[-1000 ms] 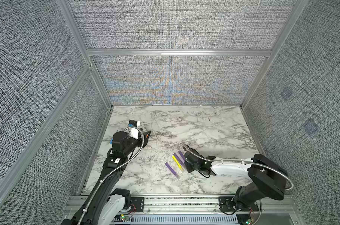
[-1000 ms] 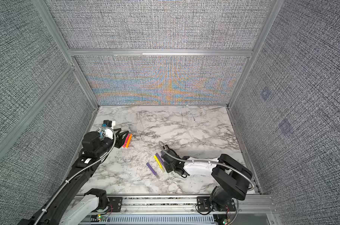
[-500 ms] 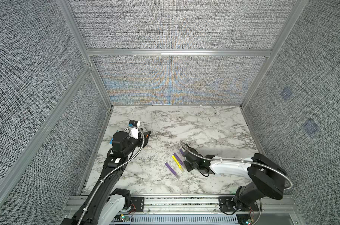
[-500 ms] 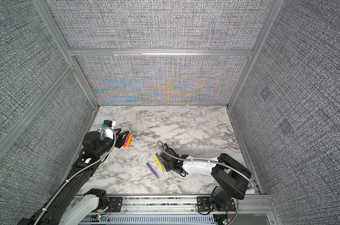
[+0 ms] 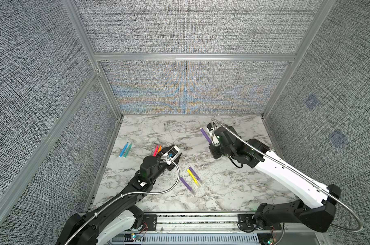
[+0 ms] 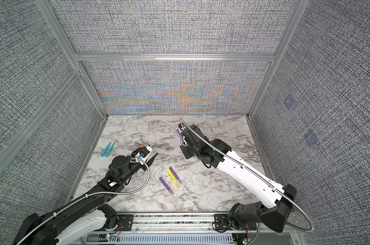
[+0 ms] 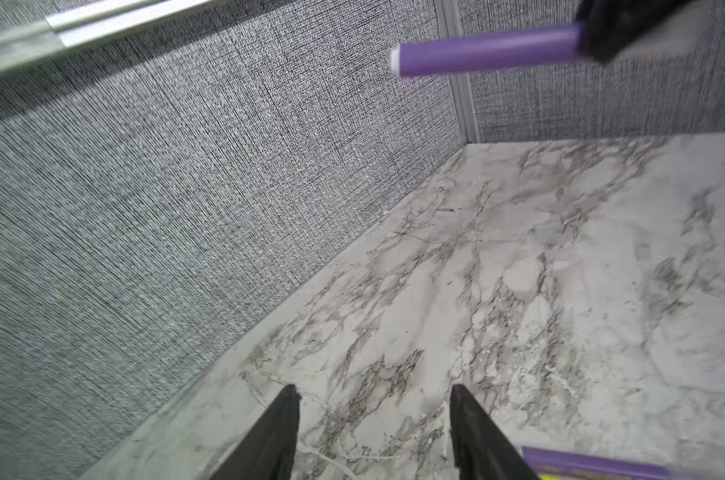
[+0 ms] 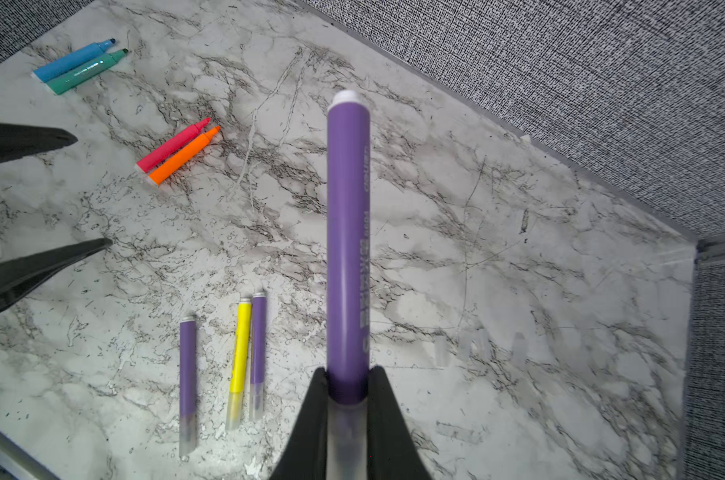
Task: Remove pen caps from pens
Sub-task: Turn over the pen.
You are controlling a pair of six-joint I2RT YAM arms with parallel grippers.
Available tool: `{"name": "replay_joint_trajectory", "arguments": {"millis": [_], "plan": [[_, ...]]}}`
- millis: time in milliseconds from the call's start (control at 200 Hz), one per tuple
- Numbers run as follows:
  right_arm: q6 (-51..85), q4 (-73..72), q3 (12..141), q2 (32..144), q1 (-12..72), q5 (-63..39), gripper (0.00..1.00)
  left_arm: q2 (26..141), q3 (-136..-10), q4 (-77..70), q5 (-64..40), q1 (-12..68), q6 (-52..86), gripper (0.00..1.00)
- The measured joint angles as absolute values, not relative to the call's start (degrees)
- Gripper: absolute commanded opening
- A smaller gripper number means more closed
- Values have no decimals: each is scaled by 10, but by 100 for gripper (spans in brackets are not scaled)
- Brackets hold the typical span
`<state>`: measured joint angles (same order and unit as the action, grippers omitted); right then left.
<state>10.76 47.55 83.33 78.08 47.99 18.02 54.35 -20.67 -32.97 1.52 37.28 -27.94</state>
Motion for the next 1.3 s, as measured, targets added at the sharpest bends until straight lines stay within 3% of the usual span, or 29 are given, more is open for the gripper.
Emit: {"name": "replay_joint_trajectory", "arguments": {"millis": [185, 330, 505, 1300], "plan": [[89, 526, 855, 810, 483, 138, 0, 598, -142, -552, 110, 472, -479, 58], [79, 556, 890, 851, 502, 111, 0, 722, -127, -756, 183, 544, -677, 59], [70, 590, 942, 884, 505, 98, 0, 839, -177, -855, 251, 575, -825, 55], [31, 686, 1002, 926, 534, 98, 0, 892, -219, -882, 305, 593, -917, 52]]}}
